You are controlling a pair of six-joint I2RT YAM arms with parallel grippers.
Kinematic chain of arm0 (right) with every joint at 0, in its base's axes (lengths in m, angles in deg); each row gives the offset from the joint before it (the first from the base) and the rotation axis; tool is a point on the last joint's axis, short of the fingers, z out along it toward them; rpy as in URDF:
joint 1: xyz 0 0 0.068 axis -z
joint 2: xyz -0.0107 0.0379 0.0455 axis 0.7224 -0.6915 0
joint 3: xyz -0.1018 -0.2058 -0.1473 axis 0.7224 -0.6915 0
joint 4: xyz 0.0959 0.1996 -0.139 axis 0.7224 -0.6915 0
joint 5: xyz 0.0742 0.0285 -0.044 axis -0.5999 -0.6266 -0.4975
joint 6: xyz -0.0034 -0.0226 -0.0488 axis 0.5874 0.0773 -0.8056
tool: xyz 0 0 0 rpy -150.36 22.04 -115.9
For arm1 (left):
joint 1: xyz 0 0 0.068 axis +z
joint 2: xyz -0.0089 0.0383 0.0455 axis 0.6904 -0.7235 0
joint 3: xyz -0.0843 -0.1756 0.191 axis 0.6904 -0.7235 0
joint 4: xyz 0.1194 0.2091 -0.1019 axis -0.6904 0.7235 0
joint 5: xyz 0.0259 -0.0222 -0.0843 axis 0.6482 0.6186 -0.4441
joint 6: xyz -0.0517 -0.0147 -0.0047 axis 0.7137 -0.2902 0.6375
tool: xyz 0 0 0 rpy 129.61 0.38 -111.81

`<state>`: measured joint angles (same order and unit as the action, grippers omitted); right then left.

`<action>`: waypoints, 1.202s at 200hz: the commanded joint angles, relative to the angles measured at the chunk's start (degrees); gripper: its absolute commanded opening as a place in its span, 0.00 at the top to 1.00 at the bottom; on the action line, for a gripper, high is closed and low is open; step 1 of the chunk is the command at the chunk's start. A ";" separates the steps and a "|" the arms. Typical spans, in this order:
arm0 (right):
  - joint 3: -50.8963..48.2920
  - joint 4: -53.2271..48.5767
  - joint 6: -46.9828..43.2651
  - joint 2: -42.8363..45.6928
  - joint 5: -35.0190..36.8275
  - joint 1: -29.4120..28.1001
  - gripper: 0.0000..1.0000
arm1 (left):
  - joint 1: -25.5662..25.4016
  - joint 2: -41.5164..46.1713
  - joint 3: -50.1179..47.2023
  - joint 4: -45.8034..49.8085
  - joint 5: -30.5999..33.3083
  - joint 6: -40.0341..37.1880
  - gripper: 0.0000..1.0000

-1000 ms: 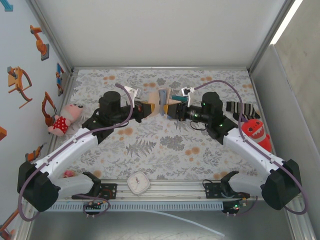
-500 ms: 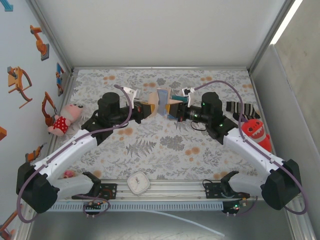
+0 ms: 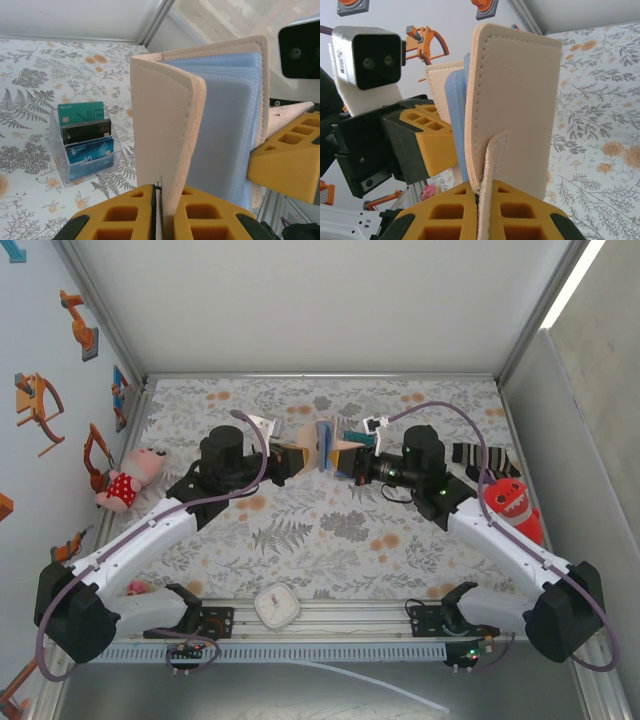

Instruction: Take the credit cards out of the card holder

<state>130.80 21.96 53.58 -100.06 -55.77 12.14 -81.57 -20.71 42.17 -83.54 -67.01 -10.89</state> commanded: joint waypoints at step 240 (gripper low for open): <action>4.97 -10.70 -7.51 3.89 8.33 -1.40 0.58 | -0.54 -2.14 -1.47 -12.19 -7.33 4.66 1.00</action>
<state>133.77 12.26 47.46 -96.50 -48.95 11.16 -81.88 -24.01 40.94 -92.24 -72.08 -7.48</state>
